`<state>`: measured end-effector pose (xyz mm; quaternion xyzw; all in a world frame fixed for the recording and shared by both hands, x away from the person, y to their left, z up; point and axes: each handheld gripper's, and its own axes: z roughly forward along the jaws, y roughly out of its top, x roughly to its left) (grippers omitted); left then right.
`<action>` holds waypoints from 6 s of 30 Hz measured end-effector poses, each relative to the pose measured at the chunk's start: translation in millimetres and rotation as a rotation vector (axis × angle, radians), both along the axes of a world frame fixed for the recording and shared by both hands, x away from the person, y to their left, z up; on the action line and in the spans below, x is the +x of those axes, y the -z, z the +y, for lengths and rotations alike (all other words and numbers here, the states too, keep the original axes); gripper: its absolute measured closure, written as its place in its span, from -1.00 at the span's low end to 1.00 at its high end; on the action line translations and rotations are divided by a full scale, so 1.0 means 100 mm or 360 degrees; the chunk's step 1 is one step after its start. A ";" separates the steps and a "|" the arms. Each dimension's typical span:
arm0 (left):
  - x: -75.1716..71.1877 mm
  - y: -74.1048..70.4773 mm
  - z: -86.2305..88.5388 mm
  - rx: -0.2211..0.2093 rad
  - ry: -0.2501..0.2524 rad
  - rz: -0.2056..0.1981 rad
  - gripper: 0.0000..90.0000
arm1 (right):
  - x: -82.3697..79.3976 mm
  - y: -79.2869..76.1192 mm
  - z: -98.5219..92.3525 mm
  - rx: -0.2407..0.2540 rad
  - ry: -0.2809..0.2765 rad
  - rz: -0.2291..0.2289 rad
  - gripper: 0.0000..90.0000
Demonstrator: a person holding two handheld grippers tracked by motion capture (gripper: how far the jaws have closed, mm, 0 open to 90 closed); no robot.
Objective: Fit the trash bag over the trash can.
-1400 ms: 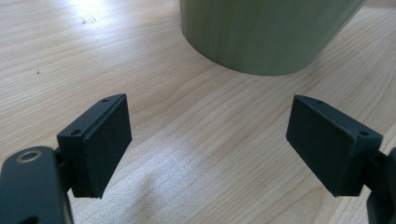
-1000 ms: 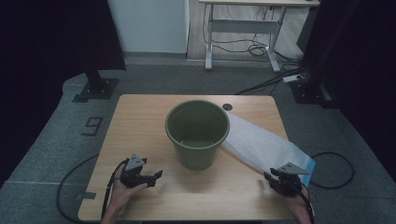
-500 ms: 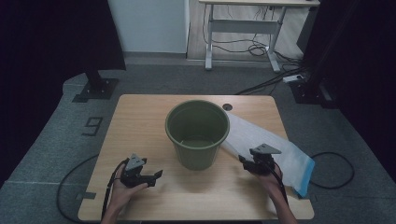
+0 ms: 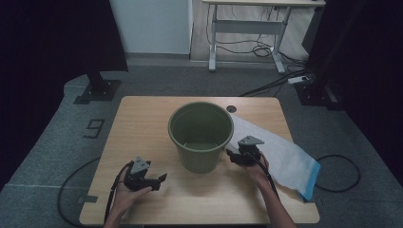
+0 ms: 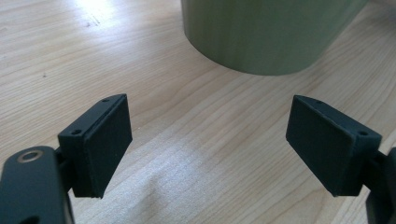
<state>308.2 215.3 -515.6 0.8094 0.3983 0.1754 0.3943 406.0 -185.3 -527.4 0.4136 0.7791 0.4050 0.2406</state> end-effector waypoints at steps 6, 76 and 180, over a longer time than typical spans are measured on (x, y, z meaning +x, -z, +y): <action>0.01 0.01 0.01 -0.0017 -0.0005 0.0007 -0.68 | 0.15 0.02 0.08 0.0011 -0.0020 0.0018 0.01; 0.01 0.03 0.09 -0.0034 -0.0071 -0.0030 -0.67 | 0.21 0.12 -0.02 0.0025 0.0060 0.0198 0.96; 0.03 0.06 0.08 -0.0032 -0.0101 0.0003 -0.66 | -0.80 -1.98 -0.30 0.0636 -0.0047 -0.0681 0.97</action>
